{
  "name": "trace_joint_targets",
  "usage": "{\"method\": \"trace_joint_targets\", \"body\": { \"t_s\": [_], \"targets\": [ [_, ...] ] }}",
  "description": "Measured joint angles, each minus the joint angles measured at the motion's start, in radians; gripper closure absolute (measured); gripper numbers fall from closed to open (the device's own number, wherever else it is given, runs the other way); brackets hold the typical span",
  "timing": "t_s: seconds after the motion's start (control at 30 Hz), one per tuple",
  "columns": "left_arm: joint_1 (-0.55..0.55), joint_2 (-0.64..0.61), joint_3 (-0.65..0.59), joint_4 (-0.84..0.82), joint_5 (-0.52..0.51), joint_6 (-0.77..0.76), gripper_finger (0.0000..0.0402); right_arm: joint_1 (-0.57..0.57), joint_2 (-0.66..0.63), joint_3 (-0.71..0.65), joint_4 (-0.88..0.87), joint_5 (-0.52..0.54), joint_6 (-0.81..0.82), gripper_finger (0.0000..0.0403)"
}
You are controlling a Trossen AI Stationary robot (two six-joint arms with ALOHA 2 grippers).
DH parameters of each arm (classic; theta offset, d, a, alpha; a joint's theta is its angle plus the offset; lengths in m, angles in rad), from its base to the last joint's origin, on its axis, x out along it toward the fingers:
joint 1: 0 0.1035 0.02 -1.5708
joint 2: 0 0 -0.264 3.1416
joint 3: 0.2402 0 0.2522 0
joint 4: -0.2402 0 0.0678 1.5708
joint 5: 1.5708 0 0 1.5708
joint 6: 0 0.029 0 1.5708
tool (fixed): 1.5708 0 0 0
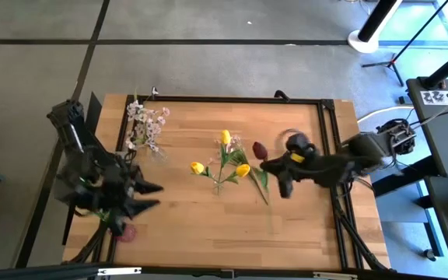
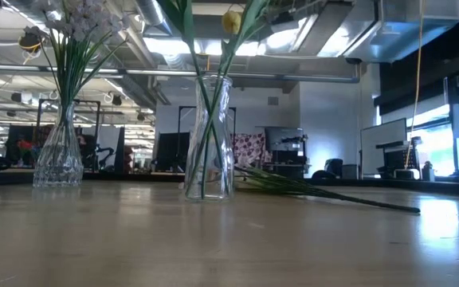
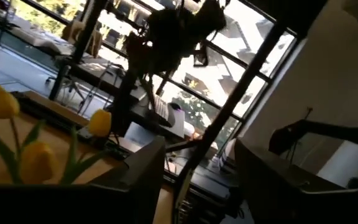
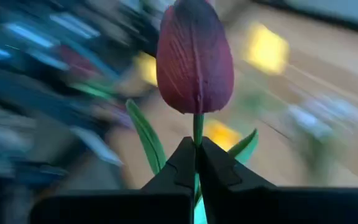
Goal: Sort flowers into vase by color
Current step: Put the dark red flower into the purple vase
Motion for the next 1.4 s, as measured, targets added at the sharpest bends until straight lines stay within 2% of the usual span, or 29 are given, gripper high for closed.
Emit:
{"method": "trace_joint_targets", "body": {
  "t_s": [0.17,0.27,0.43,0.53,0.73,0.9,1.07,1.17,1.27,1.4],
  "targets": [
    [0.063,0.128,-0.001,0.129,0.123,0.037,0.0195,0.067,0.039,0.018,0.527,0.063,-0.395,0.0400],
    [0.133,0.191,-0.001,0.236,0.239,0.042,0.0190,0.064,0.110,0.017,0.737,0.060,-0.575,0.0400],
    [0.247,0.234,-0.001,0.356,0.530,0.039,0.0191,0.009,0.235,0.014,0.907,-0.003,-0.657,0.0401],
    [0.279,0.234,-0.001,0.352,0.623,0.067,0.0191,-0.018,0.278,0.014,0.978,-0.026,-0.682,0.0401],
    [0.325,0.232,-0.001,0.299,0.547,0.108,0.0192,-0.028,0.322,0.015,1.037,-0.020,-0.703,0.0401],
    [0.346,0.231,-0.001,0.276,0.491,0.200,0.0192,-0.037,0.333,0.015,1.042,0.030,-0.710,0.0401],
    [0.369,0.231,-0.001,0.205,0.382,0.240,0.0194,-0.036,0.334,0.015,1.022,0.069,-0.710,0.0402],
    [0.370,0.232,-0.001,0.185,0.358,0.247,0.0195,-0.035,0.330,0.016,0.973,0.108,-0.704,0.0402],
    [0.353,0.222,-0.002,0.226,0.347,0.258,0.0195,-0.034,0.310,0.020,0.883,0.124,-0.614,0.0402],
    [0.327,0.193,0.000,0.218,0.240,0.330,0.0195,-0.033,0.304,0.020,0.839,0.119,-0.578,0.0402]
  ]
}}
